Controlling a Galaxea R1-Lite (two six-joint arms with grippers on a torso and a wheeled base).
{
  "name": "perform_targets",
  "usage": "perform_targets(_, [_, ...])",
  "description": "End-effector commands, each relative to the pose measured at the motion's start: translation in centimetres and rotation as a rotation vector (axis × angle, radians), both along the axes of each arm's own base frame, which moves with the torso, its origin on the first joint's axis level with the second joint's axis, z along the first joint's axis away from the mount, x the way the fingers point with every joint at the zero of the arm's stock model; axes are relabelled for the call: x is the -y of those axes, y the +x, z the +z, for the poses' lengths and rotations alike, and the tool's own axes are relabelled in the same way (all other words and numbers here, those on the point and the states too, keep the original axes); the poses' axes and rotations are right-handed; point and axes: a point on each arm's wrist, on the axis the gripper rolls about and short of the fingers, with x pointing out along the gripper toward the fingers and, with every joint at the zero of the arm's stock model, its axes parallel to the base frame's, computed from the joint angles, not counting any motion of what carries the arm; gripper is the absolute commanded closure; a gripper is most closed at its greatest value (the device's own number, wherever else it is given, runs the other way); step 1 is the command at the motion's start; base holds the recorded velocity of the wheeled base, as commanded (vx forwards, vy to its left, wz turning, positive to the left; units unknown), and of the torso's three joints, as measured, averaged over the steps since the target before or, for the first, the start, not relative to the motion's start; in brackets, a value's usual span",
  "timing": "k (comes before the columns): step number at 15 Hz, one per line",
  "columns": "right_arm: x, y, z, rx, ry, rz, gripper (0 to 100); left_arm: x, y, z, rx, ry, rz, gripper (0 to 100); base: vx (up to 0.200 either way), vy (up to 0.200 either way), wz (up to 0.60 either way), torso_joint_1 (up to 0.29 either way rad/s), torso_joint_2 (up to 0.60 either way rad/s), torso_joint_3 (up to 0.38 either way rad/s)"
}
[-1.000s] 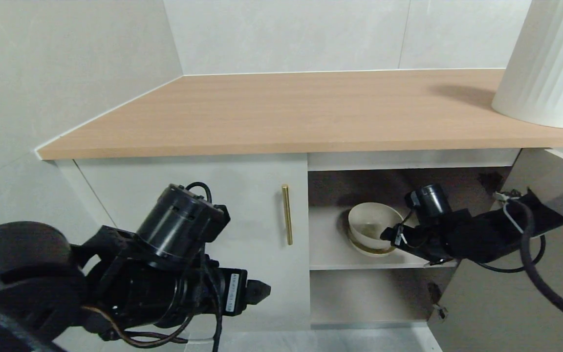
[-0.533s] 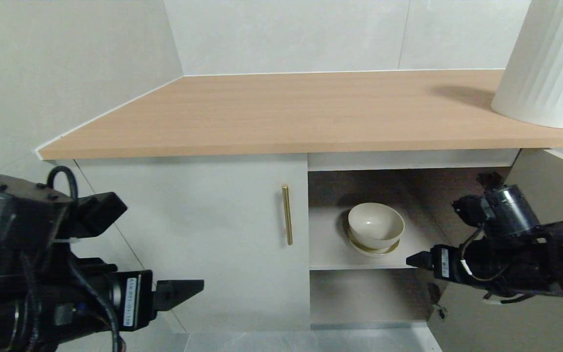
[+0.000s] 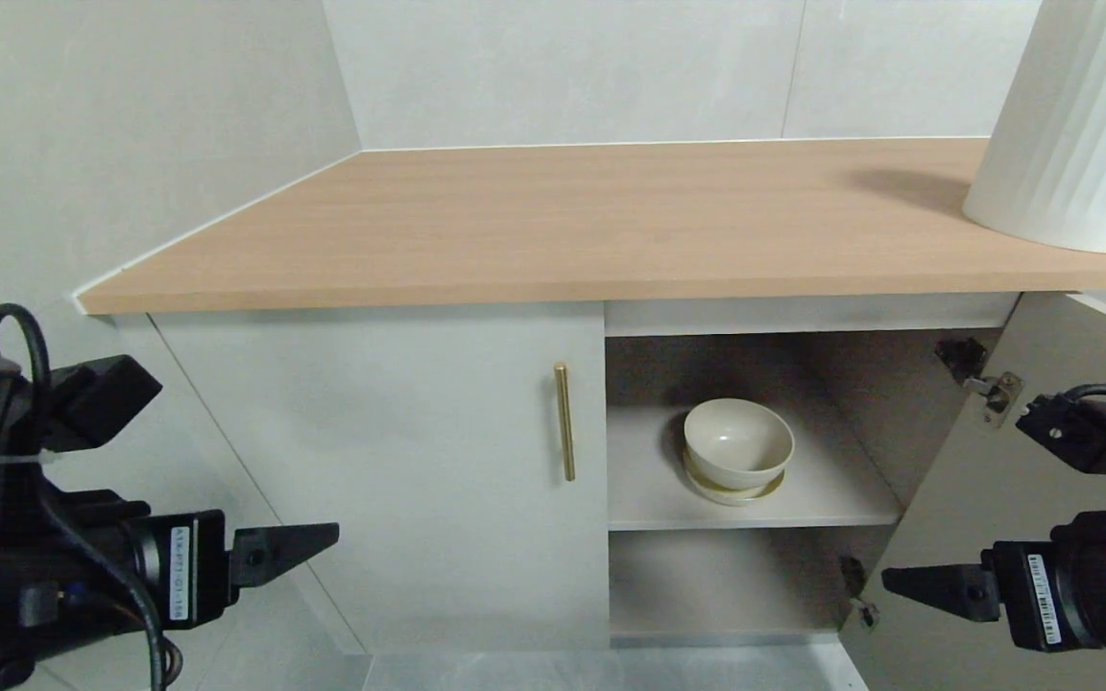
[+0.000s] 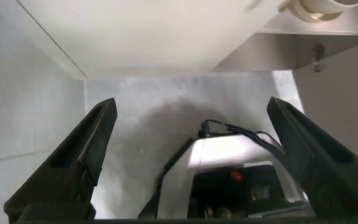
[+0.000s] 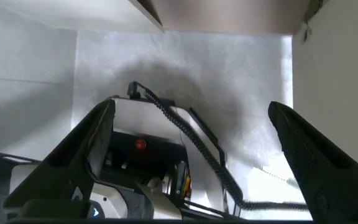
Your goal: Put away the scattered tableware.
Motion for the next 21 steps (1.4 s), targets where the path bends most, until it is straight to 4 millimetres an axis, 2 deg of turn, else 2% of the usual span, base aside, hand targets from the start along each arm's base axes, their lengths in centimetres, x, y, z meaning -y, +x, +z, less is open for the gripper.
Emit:
perform_targets(1, [0.2, -0.4, 0.4, 0.021, 0.012, 0.004, 0, 1.1, 1.5, -0.9, -0.038, 0.041, -0.012, 0, 0.000, 0.000, 0.00, 0.000, 0.00, 0.000])
perform_targets(5, [0.0, -0.1, 0.0, 0.004, 0.001, 0.003, 0, 1.1, 1.3, -0.9, -0.025, 0.061, 0.006, 0, 0.000, 0.000, 0.00, 0.000, 0.00, 0.000])
perform_targets(21, [-0.2, 0.1, -0.7, -0.025, -0.018, 0.006, 0, 1.2, 1.4, -1.2, -0.038, 0.068, 0.002, 0, -0.200, 0.000, 0.00, 0.003, 0.00, 0.001])
